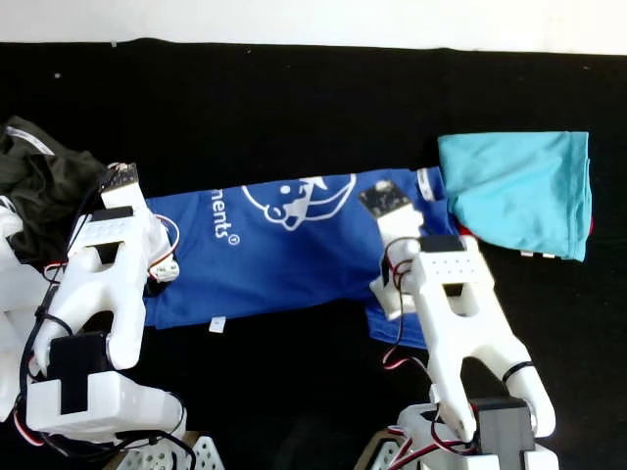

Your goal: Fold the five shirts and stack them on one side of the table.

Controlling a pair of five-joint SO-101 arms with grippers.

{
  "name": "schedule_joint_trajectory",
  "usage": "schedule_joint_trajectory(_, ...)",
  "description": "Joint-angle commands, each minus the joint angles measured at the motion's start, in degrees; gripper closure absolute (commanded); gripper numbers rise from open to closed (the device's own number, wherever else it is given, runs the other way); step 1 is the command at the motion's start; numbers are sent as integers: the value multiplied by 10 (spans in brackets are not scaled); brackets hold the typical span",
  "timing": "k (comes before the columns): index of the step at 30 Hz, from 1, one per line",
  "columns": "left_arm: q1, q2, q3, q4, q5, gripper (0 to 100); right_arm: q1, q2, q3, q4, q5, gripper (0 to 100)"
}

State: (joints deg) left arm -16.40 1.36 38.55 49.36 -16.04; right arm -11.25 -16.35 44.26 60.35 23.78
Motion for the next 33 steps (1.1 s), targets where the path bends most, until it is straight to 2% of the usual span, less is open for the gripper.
schedule_joint_trajectory(1,6,4,0,-15,1,991,6,-19,-47,35,0,831)
schedule_joint_trajectory(5,6,4,0,-15,1,991,3,-65,-64,68,4,831)
schedule_joint_trajectory(9,6,4,0,-15,1,991,-29,-111,-41,102,4,831)
schedule_joint_trajectory(14,6,4,0,-15,1,991,-74,-116,25,57,4,832)
schedule_joint_trajectory(23,6,4,0,-15,1,991,-73,-26,55,-8,3,832)
schedule_joint_trajectory(27,6,4,0,-15,1,991,-51,17,51,-52,3,832)
schedule_joint_trajectory(33,6,4,0,-15,1,991,-15,56,29,-60,4,832)
